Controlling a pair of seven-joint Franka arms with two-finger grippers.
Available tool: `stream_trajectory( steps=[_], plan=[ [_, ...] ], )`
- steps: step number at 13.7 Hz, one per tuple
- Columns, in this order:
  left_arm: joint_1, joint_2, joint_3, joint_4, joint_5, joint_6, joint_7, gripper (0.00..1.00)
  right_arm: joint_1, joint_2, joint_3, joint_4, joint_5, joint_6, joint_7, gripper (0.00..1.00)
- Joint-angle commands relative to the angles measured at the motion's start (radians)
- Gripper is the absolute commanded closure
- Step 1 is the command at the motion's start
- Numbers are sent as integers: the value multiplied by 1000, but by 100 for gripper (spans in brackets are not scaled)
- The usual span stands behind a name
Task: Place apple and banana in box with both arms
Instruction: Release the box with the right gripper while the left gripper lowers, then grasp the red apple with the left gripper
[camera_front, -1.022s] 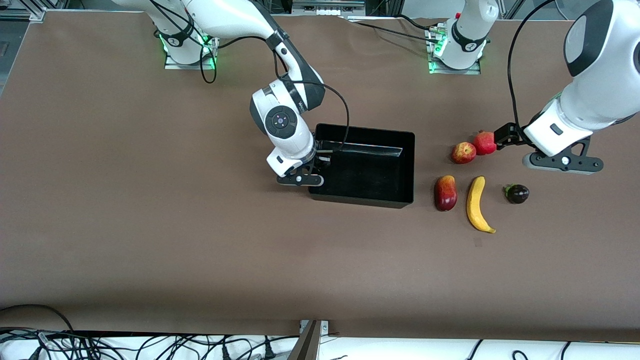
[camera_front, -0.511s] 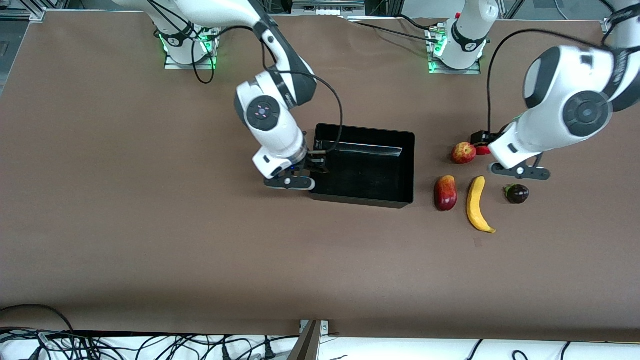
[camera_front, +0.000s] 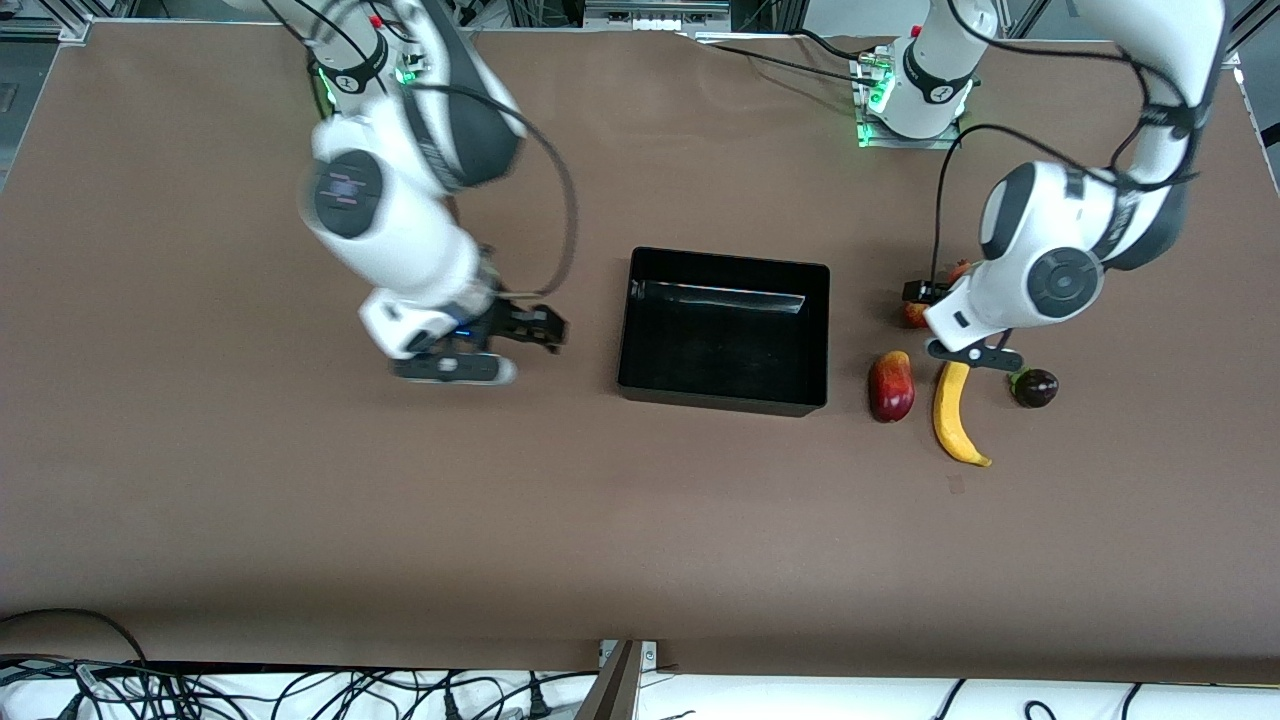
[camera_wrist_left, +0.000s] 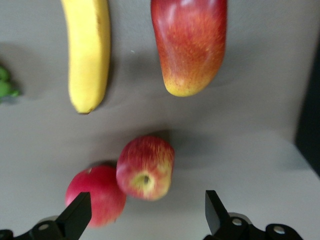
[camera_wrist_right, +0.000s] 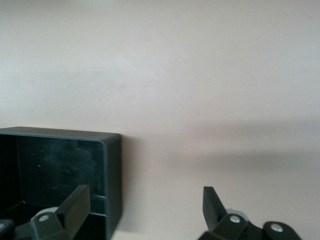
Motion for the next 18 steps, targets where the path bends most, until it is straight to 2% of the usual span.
stream_trajectory(
  steps=[1, 2, 4, 6, 8, 9, 10, 12, 13, 15, 18],
  plan=[
    [-7, -6, -3, -96, 140, 145, 15, 0, -150, -156, 41, -33, -43, -163, -162, 0],
    [-5, 0, -3, -99, 206, 158, 15, 0, -227, -202, 85, -33, -80, -215, -219, 0],
    [-4, 19, -3, -139, 219, 217, 14, 0, -363, -281, 178, -42, -161, -307, -261, 0],
    [8, 40, -3, -215, 219, 355, 12, 0, -474, -344, 243, -57, -192, -374, -290, 0],
    [8, 45, -3, -222, 219, 371, 12, 0, -548, -384, 284, -61, -206, -429, -329, 0],
    [8, 43, -3, -222, 219, 368, 14, 19, -581, -397, 313, -64, -227, -441, -330, 0],
    [10, 39, -3, -222, 219, 366, 12, 47, -607, -408, 343, -85, -252, -438, -336, 0],
    [8, 25, -4, -220, 219, 333, 11, 80, -637, -421, 363, -117, -266, -428, -336, 0],
    [7, -9, -6, -214, 219, 293, 5, 87, -652, -424, 380, -133, -284, -414, -336, 0],
    [-1, -70, -39, -147, 196, 142, -2, 88, -666, -431, 400, -153, -298, -385, -338, 0],
    [-8, -41, -137, 162, 43, -225, -47, 88, -664, -430, 395, -142, -299, -383, -342, 0]
  ],
)
